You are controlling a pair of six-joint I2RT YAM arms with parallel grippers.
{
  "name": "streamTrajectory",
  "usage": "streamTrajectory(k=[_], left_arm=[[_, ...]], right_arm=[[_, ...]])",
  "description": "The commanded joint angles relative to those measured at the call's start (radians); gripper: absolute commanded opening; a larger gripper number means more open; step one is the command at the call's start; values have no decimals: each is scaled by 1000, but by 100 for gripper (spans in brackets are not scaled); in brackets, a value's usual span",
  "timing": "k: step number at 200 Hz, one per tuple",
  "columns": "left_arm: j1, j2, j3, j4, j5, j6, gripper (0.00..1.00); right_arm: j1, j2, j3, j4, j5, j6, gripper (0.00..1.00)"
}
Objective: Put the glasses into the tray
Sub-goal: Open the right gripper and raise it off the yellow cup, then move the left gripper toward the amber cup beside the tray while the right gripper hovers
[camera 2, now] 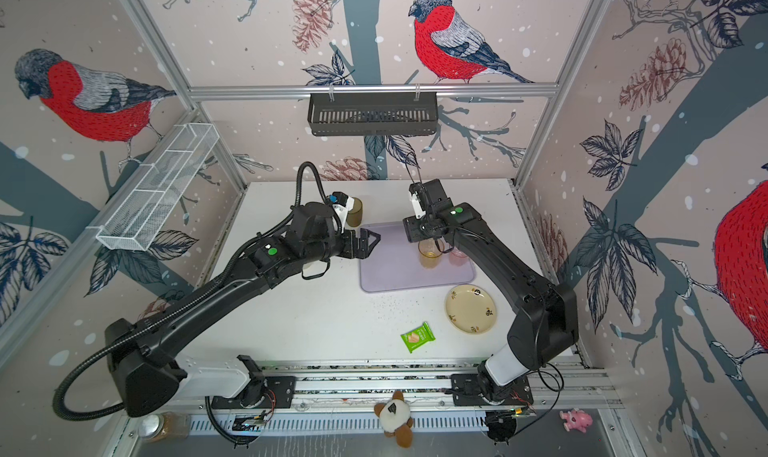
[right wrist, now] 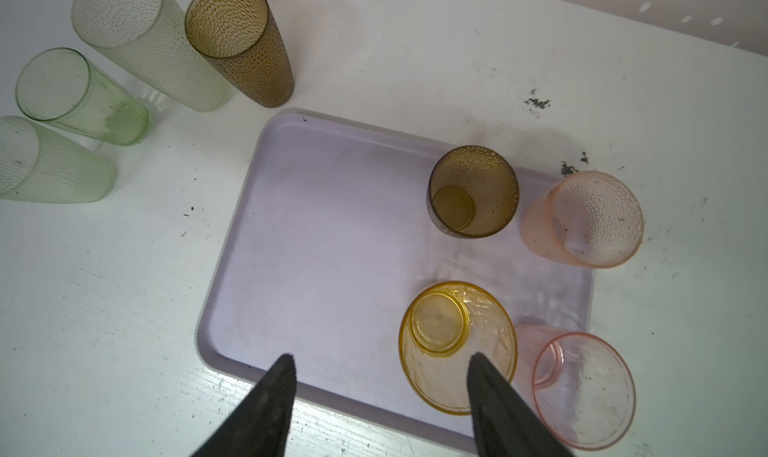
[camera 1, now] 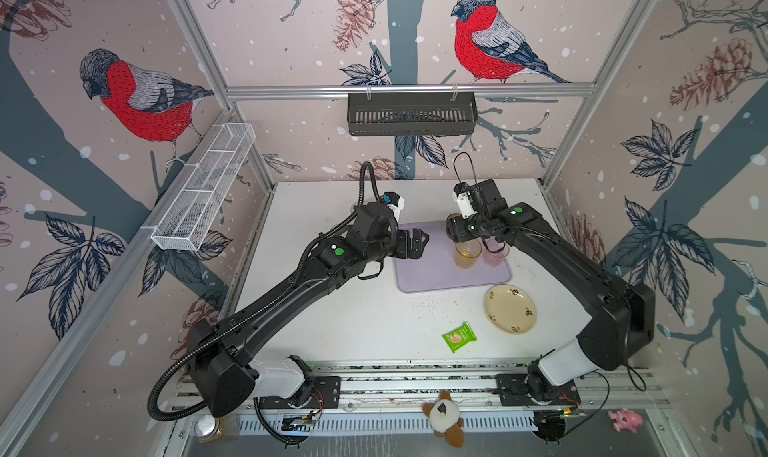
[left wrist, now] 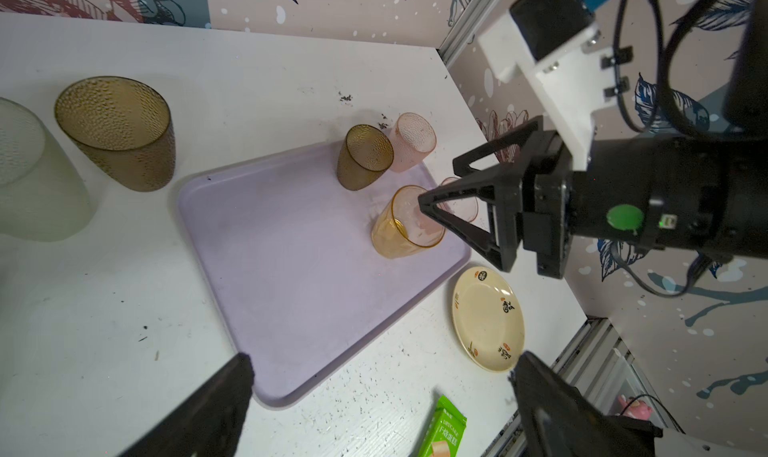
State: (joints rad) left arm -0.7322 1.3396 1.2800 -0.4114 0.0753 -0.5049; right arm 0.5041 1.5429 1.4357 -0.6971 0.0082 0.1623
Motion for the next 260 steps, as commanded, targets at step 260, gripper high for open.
streamTrajectory(k=[260], left_arm=[[265,666,774,-549,-31,334,94]], right_arm=[[61,-285,-228,351,-68,10,89]])
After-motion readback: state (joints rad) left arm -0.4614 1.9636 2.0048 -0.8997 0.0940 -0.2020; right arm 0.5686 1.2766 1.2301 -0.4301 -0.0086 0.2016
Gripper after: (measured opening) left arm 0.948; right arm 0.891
